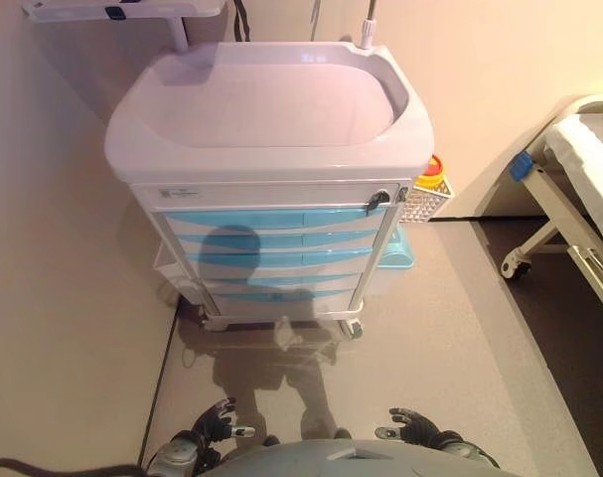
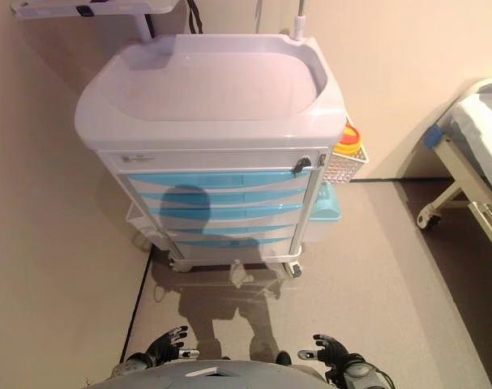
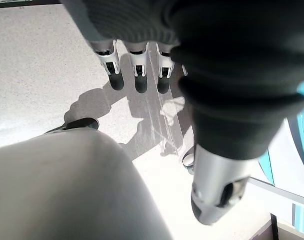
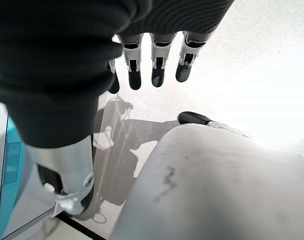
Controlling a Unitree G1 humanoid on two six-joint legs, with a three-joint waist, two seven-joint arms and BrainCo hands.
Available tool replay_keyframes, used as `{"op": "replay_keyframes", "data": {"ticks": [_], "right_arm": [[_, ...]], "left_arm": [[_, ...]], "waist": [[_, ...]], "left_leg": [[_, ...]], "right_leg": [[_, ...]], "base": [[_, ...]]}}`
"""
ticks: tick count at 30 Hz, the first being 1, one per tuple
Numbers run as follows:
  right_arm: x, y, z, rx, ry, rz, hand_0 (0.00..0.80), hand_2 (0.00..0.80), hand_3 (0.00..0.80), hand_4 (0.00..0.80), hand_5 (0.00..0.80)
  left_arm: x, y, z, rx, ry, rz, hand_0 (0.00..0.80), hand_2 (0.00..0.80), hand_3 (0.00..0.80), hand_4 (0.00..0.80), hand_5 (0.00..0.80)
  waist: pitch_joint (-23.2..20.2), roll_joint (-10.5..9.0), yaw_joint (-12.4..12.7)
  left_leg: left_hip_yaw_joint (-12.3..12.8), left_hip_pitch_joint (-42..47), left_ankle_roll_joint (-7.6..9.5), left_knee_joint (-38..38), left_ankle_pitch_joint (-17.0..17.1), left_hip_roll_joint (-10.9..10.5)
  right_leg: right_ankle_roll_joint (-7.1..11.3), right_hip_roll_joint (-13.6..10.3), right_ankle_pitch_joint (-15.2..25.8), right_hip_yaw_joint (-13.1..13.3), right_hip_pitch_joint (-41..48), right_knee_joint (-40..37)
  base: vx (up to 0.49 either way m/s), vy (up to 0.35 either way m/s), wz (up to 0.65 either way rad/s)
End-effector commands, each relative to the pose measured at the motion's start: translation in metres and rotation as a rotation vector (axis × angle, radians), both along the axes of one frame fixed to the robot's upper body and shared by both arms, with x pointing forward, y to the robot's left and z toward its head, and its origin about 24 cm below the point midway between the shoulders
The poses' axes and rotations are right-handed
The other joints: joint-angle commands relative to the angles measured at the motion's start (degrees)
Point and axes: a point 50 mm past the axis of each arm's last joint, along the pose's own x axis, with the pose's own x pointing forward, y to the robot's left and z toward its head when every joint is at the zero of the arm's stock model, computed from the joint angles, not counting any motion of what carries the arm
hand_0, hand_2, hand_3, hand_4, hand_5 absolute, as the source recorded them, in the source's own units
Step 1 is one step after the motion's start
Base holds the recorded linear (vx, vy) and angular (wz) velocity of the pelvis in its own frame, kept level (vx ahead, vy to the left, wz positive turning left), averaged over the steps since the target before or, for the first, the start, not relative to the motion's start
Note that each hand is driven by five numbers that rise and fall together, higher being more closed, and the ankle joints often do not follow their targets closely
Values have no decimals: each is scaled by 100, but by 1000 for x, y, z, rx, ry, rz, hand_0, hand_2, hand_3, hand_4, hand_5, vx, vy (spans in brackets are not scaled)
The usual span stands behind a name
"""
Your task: Open the drawer and pick up the medicine
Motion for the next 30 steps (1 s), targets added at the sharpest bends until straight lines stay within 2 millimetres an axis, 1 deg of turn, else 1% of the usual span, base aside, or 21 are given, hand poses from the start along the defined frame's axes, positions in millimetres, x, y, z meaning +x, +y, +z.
{"op": "replay_keyframes", "data": {"ticks": [1,9,16,22,27,30], "right_arm": [[17,14,2,19,-49,61,0,0,0,0,0],[17,11,2,22,-44,51,0,0,0,0,0],[14,13,1,16,-41,55,0,0,0,0,0],[13,13,1,10,-38,65,0,0,0,0,0],[21,11,4,-17,-75,67,0,0,0,0,0],[32,10,7,-44,-121,66,0,0,0,0,0]], "left_arm": [[16,-27,-1,-85,-32,-6,0,0,0,0,0],[16,-22,0,-62,-38,30,0,0,0,0,0],[13,-19,-1,-15,-37,38,0,0,0,0,0],[15,-19,0,-5,-60,50,0,0,0,0,0],[21,-18,3,-2,-96,67,0,0,0,0,0],[31,-17,7,-5,-137,76,0,0,0,0,0]], "waist": [[21,-39,2],[58,-26,-4],[121,-21,3],[197,1,14],[361,33,26],[575,61,29]], "left_leg": [[-465,-171,170,87,-369,-444],[-474,-113,183,97,-396,-445],[-493,-138,213,185,-430,-475],[-493,-177,232,190,-427,-496],[-463,-397,285,395,-468,-538],[-419,-663,334,610,-487,-561]], "right_leg": [[191,117,-276,-289,39,403],[174,123,-319,-271,69,453],[169,77,-356,-284,54,551],[192,30,-332,-315,3,563],[205,-49,-356,-311,-245,789],[216,-105,-363,-309,-561,1046]], "base": [[0,0,0],[4,0,0],[13,-1,0],[0,0,0],[0,0,0],[-91,21,-2]]}}
